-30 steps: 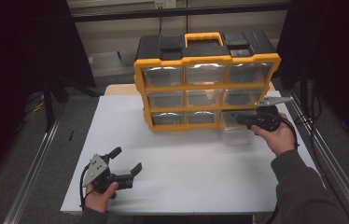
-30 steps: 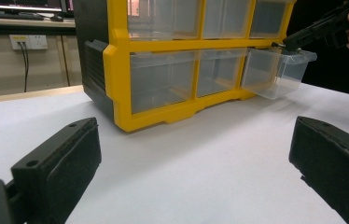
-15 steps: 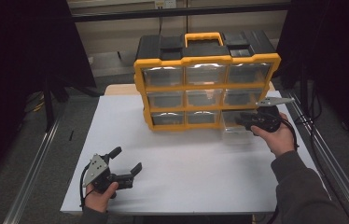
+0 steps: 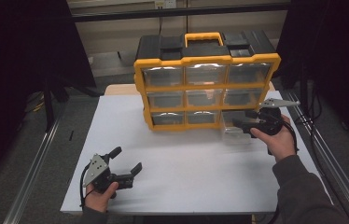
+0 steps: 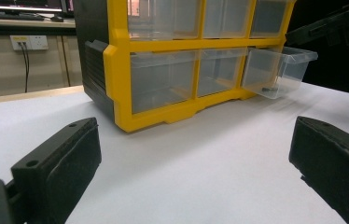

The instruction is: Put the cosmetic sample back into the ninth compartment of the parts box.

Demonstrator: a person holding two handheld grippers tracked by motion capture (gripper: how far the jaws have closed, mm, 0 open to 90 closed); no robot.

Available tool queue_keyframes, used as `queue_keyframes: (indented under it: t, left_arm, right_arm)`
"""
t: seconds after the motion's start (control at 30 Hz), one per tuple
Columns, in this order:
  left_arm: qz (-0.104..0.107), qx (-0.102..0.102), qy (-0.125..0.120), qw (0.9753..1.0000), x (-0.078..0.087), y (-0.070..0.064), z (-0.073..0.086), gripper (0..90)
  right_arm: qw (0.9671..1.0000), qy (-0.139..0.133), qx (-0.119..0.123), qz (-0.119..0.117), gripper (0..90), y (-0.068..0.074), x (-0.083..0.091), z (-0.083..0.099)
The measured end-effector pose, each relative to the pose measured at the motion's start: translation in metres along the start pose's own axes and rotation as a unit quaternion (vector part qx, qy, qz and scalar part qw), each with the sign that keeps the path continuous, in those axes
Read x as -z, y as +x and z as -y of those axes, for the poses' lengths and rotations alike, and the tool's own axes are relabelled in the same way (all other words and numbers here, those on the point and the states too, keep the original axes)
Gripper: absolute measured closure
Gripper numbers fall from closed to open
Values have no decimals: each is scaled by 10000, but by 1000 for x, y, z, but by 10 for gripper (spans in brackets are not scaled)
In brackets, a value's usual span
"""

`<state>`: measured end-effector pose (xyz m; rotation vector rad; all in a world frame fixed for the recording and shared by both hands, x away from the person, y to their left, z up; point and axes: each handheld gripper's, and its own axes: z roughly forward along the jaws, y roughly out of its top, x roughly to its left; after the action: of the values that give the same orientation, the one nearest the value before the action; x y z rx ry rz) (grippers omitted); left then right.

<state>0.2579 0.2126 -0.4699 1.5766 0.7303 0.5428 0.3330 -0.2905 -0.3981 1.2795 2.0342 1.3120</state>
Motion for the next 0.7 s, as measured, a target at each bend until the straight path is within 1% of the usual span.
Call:
queue_keyframes:
  t: [0.03,0.1,0.17,0.27,0.3,0.33,0.37,0.43,0.47,0.5,0.53,0.6,0.63,0.67,0.7]
  left_arm:
    - [28,39,-29,10000,0,0,0,23]
    - [14,57,-35,10000,0,0,0,23]
    - [16,57,-40,10000,0,0,0,23]
    - [15,53,-34,10000,0,1,0,23]
    - [12,93,-62,9999,-1,1,0,23]
    - [-5,68,-66,10000,-1,1,0,23]
    - [2,23,-12,10000,-1,1,0,23]
    - [43,24,-8,10000,-2,1,0,23]
    - [105,3,4,9999,-2,1,0,23]
    - [71,-12,10,10000,-2,1,0,23]
    - [35,17,10,10000,-3,1,0,23]
    - [49,10,-2,10000,-3,1,0,23]
    - [88,13,-1,10000,-2,1,0,23]
    - [43,-113,81,9999,0,3,-1,23]
    - [38,-118,84,9999,0,3,-1,23]
  right_arm:
    - [10000,-40,-14,11,257,0,1,1]
    - [9999,-136,-48,19,220,1,3,2]
    - [9997,-212,-132,50,164,1,6,5]
    - [9994,-288,-169,45,147,1,8,8]
    - [9993,-339,-177,45,137,1,10,10]
    - [9992,-352,-184,19,135,1,11,10]
    - [9991,-379,-178,12,135,1,12,11]
    - [9989,-432,-166,-2,128,2,14,13]
    - [9989,-448,-165,-11,126,4,16,14]
    - [9989,-452,-151,-22,122,5,17,15]
    - [9988,-477,-123,-34,121,6,18,16]
    - [9984,-550,-123,-46,111,8,20,18]
    - [9983,-558,-133,-77,106,9,21,19]
    - [9981,-598,-120,-72,100,10,22,20]
    - [9979,-619,-122,-134,94,12,24,23]
